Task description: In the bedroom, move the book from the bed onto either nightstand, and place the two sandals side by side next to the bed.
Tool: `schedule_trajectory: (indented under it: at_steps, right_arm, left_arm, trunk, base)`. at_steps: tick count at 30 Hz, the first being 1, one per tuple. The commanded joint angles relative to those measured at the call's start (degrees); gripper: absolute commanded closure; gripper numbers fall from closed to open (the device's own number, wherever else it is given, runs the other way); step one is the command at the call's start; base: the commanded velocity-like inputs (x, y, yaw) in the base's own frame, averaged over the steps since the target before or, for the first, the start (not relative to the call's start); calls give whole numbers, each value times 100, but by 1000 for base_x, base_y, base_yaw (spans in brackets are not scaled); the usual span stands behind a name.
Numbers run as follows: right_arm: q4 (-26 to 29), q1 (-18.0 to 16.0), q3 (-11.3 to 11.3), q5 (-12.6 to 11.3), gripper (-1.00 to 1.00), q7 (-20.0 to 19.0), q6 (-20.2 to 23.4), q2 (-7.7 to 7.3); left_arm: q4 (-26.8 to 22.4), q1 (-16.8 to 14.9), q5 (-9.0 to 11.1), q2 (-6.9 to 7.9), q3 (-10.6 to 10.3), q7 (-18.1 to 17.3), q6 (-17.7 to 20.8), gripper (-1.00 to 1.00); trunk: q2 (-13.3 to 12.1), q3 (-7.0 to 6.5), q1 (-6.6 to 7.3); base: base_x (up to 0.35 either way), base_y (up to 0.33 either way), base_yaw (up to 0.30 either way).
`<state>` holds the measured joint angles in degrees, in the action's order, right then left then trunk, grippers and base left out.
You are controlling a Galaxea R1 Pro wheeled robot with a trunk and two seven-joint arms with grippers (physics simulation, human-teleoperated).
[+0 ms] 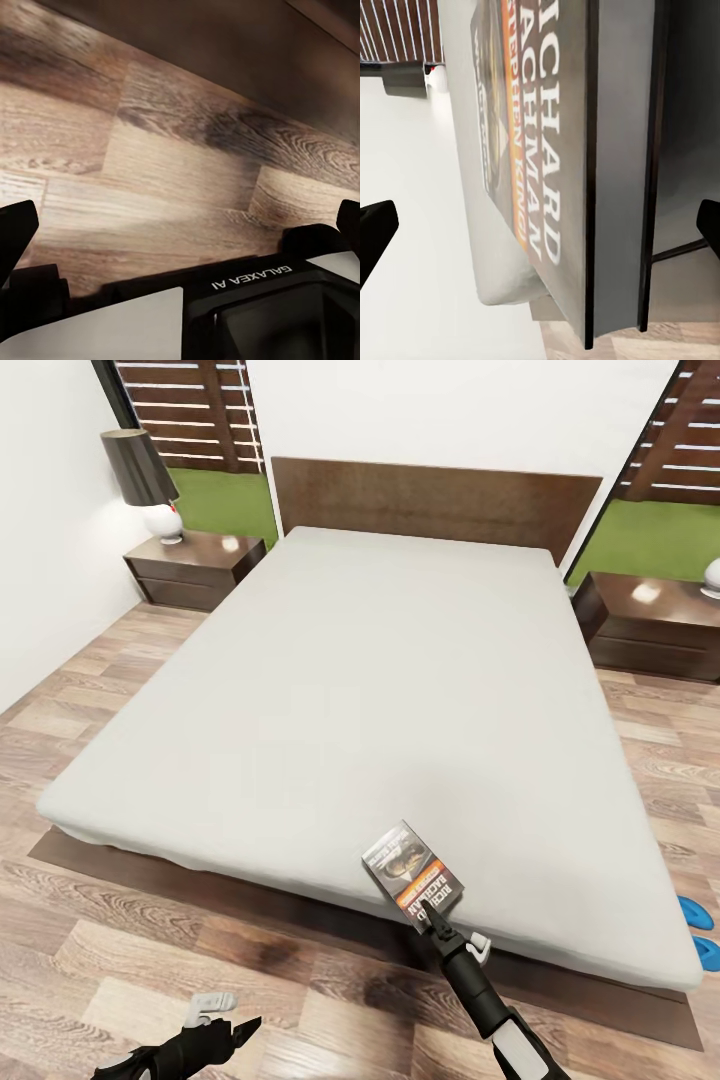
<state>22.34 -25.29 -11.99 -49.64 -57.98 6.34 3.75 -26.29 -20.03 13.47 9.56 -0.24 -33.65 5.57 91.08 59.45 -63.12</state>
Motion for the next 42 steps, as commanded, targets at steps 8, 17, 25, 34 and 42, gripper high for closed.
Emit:
schedule_trajectory:
  at_steps: [8,17,25,34,42]
  right_arm:
    - [-1,-2,-9,-37,100,-12,64,3]
    - [1,-2,-8,-37,100,-15,66,3]
    - [2,-2,-6,-37,100,-18,65,3]
    - [1,-2,-8,-37,100,-20,65,3]
    - [-1,-2,-5,-37,100,-20,55,3]
  left_arm:
    - [0,-1,59,2,-2,-19,58,-100]
    - [-6,-1,59,2,-8,-21,58,-100]
    - [-8,-1,59,2,-11,-21,76,-100]
    - [-8,-1,59,2,-20,-19,82,-100]
    - [-7,-1,59,-3,-20,-19,85,-100]
  trunk:
    - [2,3,0]
    - [2,3,0]
    - [-279,-123,154]
    - [-640,-284,352]
    - [-961,-428,527]
  base:
    - [0,0,0]
    - [0,0,0]
    - [0,0,0]
    - [0,0,0]
    - [0,0,0]
